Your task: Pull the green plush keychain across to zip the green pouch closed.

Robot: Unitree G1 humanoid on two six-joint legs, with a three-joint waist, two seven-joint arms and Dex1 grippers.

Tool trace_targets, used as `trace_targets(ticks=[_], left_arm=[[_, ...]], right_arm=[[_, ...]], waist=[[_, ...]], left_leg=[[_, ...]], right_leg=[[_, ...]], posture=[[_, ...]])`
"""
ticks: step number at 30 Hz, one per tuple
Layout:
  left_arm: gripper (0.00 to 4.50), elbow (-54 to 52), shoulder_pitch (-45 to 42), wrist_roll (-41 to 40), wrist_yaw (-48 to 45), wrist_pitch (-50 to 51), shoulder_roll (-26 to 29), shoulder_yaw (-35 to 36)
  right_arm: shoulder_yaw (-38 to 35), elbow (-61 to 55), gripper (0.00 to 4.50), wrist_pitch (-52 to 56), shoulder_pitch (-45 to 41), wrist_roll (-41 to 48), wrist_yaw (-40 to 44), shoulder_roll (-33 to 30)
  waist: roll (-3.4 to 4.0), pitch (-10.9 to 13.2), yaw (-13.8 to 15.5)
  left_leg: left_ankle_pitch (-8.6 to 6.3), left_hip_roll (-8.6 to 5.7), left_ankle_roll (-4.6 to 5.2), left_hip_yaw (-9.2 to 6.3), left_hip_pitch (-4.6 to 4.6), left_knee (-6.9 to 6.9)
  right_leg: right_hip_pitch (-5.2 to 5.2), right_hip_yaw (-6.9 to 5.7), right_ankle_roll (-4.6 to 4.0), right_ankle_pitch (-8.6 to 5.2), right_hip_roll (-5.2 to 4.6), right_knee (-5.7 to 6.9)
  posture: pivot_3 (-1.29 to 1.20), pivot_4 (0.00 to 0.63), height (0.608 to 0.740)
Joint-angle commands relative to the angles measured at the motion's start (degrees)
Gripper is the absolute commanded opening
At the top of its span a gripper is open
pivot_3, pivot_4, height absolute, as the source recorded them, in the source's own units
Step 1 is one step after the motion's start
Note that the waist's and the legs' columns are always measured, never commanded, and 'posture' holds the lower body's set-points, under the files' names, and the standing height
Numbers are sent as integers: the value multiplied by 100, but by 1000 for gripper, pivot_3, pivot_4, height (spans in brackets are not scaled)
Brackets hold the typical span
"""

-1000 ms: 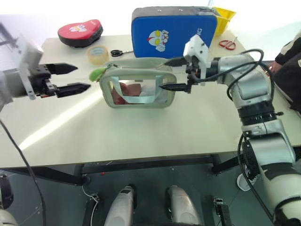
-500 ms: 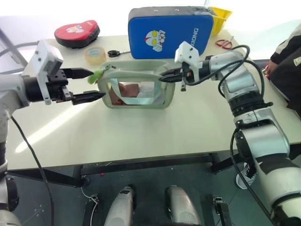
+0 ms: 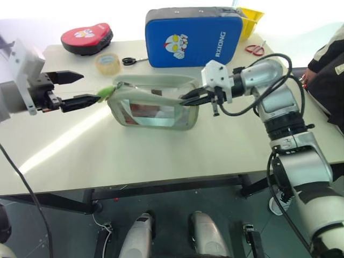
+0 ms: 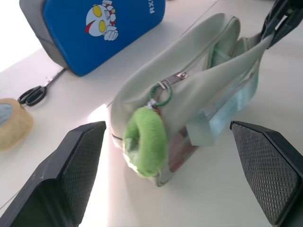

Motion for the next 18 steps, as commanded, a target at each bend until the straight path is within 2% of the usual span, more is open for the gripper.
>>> trace_targets(ticks=[1,12,18], left_arm=[[4500,-50,17,41,-59,-152,105,140],[4500,-171,40,-6,-84,-126,86,101],[4500,-225,144,-11,-76,-61,136,160]], right_arm=[[-274,-365,43,245,-52,377,107,7],[-382,-446,43,487,-166,550,39,24],[-243,-709,43,203,320,393,18,-13]], waist=[[0,0,0],[0,0,0],[0,0,-3]], left_leg=[[0,0,0,0,0,1],[0,2,0,0,0,0],[0,2,0,0,0,0]], right_leg=[[0,0,0,0,0,0],[-3,1,0,0,1,5],[-3,1,0,0,1,5]], posture=[[0,150,740],[0,150,740],[0,150,740]])
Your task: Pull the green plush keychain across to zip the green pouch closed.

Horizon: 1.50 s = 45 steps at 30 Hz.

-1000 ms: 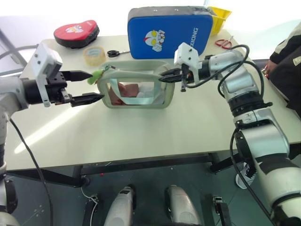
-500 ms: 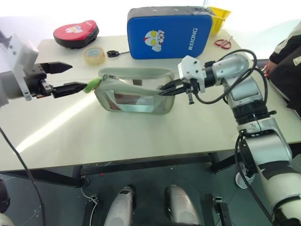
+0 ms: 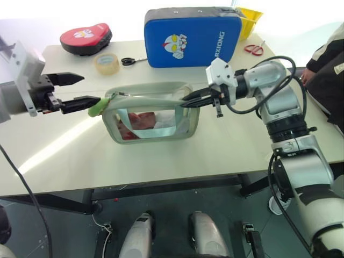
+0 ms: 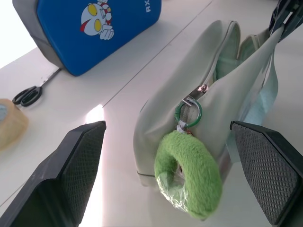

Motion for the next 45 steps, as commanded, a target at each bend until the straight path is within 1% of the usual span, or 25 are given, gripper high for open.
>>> trace_targets(ticks=[1,5,8,11,13,15,18,19,20,21,27,29,32,34,38,41,45], left_arm=[[4500,-115,53,13,-32,-11,172,152],[4500,-146,260,106,-205,41,424,69],[4500,-396,667,90,-503,21,666,69],[4500,-495,893,187,-578,-55,743,-34],[4500,-568,1128,369,-718,-281,797,-148],[4500,-549,1112,491,-620,-449,704,-233],[4500,-304,806,563,-351,-489,442,-357],[3955,-257,788,608,-393,-593,392,-411],[3598,-233,789,646,-443,-673,364,-445],[3140,-194,745,702,-415,-720,327,-481],[26,-30,333,691,-424,-663,264,-537],[26,-9,109,664,-346,-621,176,-552],[26,-71,-475,340,1,-244,-242,-469],[26,-187,-612,240,-1,-133,-370,-474],[26,-364,-780,467,27,-389,-716,-913],[26,-379,-908,485,-203,-455,-747,-1099],[26,-86,-1279,650,-274,-603,-880,-1335]], right_arm=[[-93,-334,43,-166,104,43,-63,-34],[-46,-481,43,-192,191,-12,-70,-92],[-62,-598,43,-107,225,10,-70,-117],[-70,-601,43,-76,243,-13,-141,-111],[-63,-610,43,-45,235,-15,-176,-102],[-61,-629,43,-3,214,-4,-183,-98],[-76,-688,43,76,208,23,-223,-82],[-82,-706,0,96,215,26,-252,-72],[-85,-719,0,109,221,26,-272,-66],[-86,-736,0,131,226,30,-284,-61],[-84,-721,0,156,218,21,-321,-46],[-84,-714,0,157,213,22,-334,-42],[-77,-716,0,157,203,26,-334,-37],[-80,-701,0,153,190,25,-332,-37],[-85,-620,0,95,179,-12,-382,-18],[-44,-629,0,100,179,-17,-342,-5],[-50,-541,0,38,127,-48,-364,-5]], waist=[[0,0,-8],[0,0,-13],[0,0,-7],[0,0,1],[0,0,2],[1,0,5],[1,0,12],[0,0,14],[0,0,7],[0,0,1],[0,0,5],[0,0,6],[0,0,36],[-1,-1,43],[-1,-1,48],[-1,-1,43],[-1,-1,38]], left_leg=[[0,0,0,1,0,1],[0,6,0,1,5,1],[0,6,0,3,6,0],[0,7,0,4,6,0],[0,8,0,4,6,1],[-1,8,0,5,6,1],[0,9,0,4,6,1],[0,9,0,4,6,2],[0,9,0,4,6,2],[0,9,0,6,6,2],[0,9,0,6,5,1],[0,9,0,6,6,1],[0,9,0,5,5,4],[0,8,0,4,4,9],[0,8,0,5,5,8],[0,8,0,6,5,9],[0,9,0,6,5,8]], right_leg=[[0,1,0,0,0,0],[0,3,-1,1,7,4],[0,7,-2,0,8,4],[0,8,-2,0,8,3],[0,8,-4,1,9,3],[-1,10,-5,1,9,3],[-1,10,-5,1,9,3],[0,10,-5,1,10,3],[0,9,-5,2,10,3],[0,10,-5,2,10,3],[-2,11,-5,2,12,3],[-1,11,-5,2,12,3],[0,9,-4,2,12,5],[3,9,-3,2,12,5],[2,9,-2,2,12,4],[3,10,-2,3,12,5],[1,10,-2,3,14,6]], posture=[[0,150,740],[0,150,740],[0,150,740],[0,150,740],[0,150,740],[0,150,740],[0,150,740],[0,150,740],[0,150,740],[0,150,740],[0,150,740],[0,150,740],[0,150,740],[0,150,740],[0,150,740],[0,150,740],[0,150,740]])
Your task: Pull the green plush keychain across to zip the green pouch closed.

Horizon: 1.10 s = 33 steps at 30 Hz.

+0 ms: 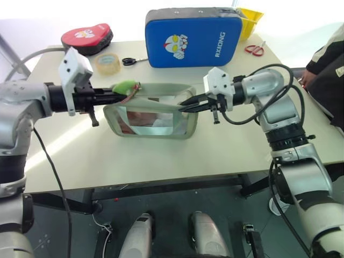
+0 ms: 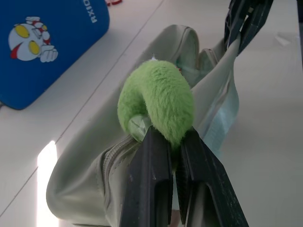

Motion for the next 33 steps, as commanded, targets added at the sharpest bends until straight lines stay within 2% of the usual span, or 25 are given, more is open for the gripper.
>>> trace_targets(ticks=[1,4,5,7,13,17,21,29,32,33], left_arm=[[26,155,-297,211,-83,-316,-64,-102],[26,276,-325,394,-111,-529,-264,-300],[349,277,-328,431,-164,-590,-287,-333],[1066,256,-333,413,-297,-543,-237,-337],[4058,413,-427,437,-793,-620,347,-151],[4058,755,-430,497,-933,-637,843,67],[4058,782,395,642,-960,-933,1014,185],[4058,662,809,747,-290,-1033,283,140],[3266,640,778,710,-267,-1008,197,193],[2779,616,783,702,-300,-988,225,209]], right_arm=[[-80,-4,0,-125,-166,20,-41,14],[-90,32,0,-136,-186,20,-46,9],[-91,33,0,-133,-192,23,-36,2],[-90,46,0,-150,-204,15,-24,-9],[-96,111,0,-206,-238,7,-18,-8],[-103,152,0,-264,-255,-1,5,-29],[-89,240,0,-313,-313,-11,26,-11],[-55,337,0,-355,-378,-20,100,25],[-39,321,0,-351,-375,-29,115,37],[-42,318,0,-354,-374,-34,108,38]], waist=[[0,0,-1],[0,0,7],[0,0,9],[0,0,3],[0,0,-41],[1,0,-47],[5,-1,-43],[0,0,0],[0,0,-2],[0,0,-15]], left_leg=[[0,0,0,0,1,1],[0,0,0,1,2,0],[0,0,0,0,2,1],[0,-1,0,1,1,3],[0,0,1,1,1,0],[0,0,1,0,1,0],[0,0,1,3,4,-4],[0,1,1,2,2,2],[0,1,1,2,2,1],[0,1,1,2,2,1]], right_leg=[[2,0,0,0,0,0],[3,1,0,0,0,0],[3,0,0,0,0,0],[3,1,0,0,0,0],[1,1,0,0,0,1],[0,0,1,0,1,0],[0,4,1,-1,0,0],[1,4,-1,1,1,2],[0,4,-1,1,1,2],[0,4,-1,1,1,2]], posture=[[0,150,740],[0,150,740],[0,150,740],[0,150,740],[0,150,740],[0,150,740],[0,150,740],[0,150,740],[0,150,740],[0,150,740]])
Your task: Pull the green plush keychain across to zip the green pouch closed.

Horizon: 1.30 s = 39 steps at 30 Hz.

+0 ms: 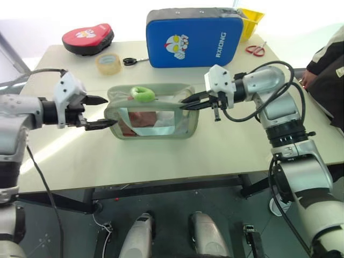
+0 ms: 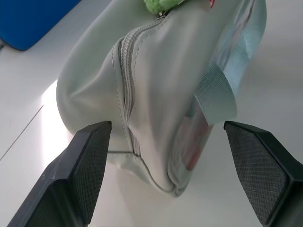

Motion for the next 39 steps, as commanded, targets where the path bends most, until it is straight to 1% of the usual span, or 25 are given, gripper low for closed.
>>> trace_targets(ticks=[1,3,4,5,6,11,13,15,17,20,21,24,26,29,33,38,39], left_arm=[[2333,-170,-85,-33,-34,-12,154,185],[1227,-156,-80,-29,-54,-5,184,191],[821,-150,-60,-19,-84,-14,208,180],[202,-164,-36,-18,-115,-14,225,167],[91,-189,-20,-22,-131,-1,233,162],[91,-216,-70,159,38,30,178,9],[0,-231,-40,170,-15,-2,213,-10],[0,-225,-21,192,-59,-23,261,-1],[0,-205,-55,159,-27,21,242,61],[0,-222,-43,170,23,46,215,54],[0,-220,-36,180,48,55,200,44],[0,-300,-2,195,52,-11,180,11],[0,-323,-22,181,76,11,167,24],[0,-316,-66,160,104,46,123,17],[0,-278,-98,199,59,13,119,-38],[0,-255,-212,226,112,40,78,-46],[0,-244,-212,236,123,34,73,-50]], right_arm=[[-60,-81,0,-70,-181,20,-10,18],[-70,-84,0,-62,-173,16,-51,24],[-74,-99,0,-47,-161,18,-76,34],[-76,-113,0,-34,-151,22,-91,40],[-77,-124,0,-19,-148,25,-103,44],[-116,-102,0,32,-136,-9,-247,34],[-138,-96,811,158,-154,20,-280,27],[-143,-147,1533,248,-159,55,-264,-4],[-165,-202,2723,245,-188,48,-288,-41],[-343,-472,4154,639,-384,258,-426,-24],[-394,-577,4154,788,-421,346,-464,-6],[-567,-1326,4154,1680,-485,836,-847,273],[-514,-1706,4154,1907,-400,875,-1144,485],[-246,-1774,4154,1516,-159,445,-1825,955],[145,-1504,4154,1235,-9,33,-2269,1388],[301,-879,4154,883,-158,-398,-2671,1580],[262,-832,3921,902,-193,-382,-2687,1581]], waist=[[0,0,-23],[1,0,-33],[1,0,-34],[1,0,-32],[0,0,-31],[0,0,-31],[0,0,-29],[1,0,-30],[1,0,-34],[1,0,-37],[1,1,-37],[1,1,-43],[1,0,-39],[-2,-2,-31],[-2,-2,-20],[-2,-2,-12],[-2,-2,-9]], left_leg=[[0,0,0,0,0,0],[0,0,0,0,1,-2],[0,0,0,0,1,-3],[0,0,0,0,1,-2],[0,0,0,0,1,-2],[0,0,0,0,1,-2],[0,0,0,0,1,-2],[0,0,0,0,1,-2],[0,0,0,0,1,-2],[0,0,0,0,1,-2],[0,0,0,0,1,-2],[0,2,0,0,1,-4],[0,4,0,-1,1,-5],[0,2,0,-2,1,-4],[0,1,0,-2,0,-2],[1,0,0,-2,1,-2],[1,0,-1,-2,0,-1]], right_leg=[[0,0,0,0,0,0],[-1,0,0,0,0,1],[-1,0,0,0,0,1],[-1,0,0,0,0,1],[-1,0,0,0,0,1],[-1,0,0,0,0,1],[-1,0,0,0,0,1],[-1,0,0,0,0,1],[-1,0,0,0,0,1],[-1,0,0,0,0,1],[-2,0,0,0,0,1],[-4,1,0,0,0,2],[-4,1,0,0,0,2],[-3,0,0,0,1,2],[-3,0,-1,1,1,2],[-3,0,-1,1,1,4],[-3,0,-1,1,1,4]], posture=[[0,150,740],[0,150,740],[0,150,740],[0,150,740],[0,150,740],[0,150,740],[0,150,740],[0,150,740],[0,150,740],[0,150,740],[0,150,740],[0,150,740],[0,150,740],[0,150,740],[0,150,740],[0,150,740],[0,150,740]])
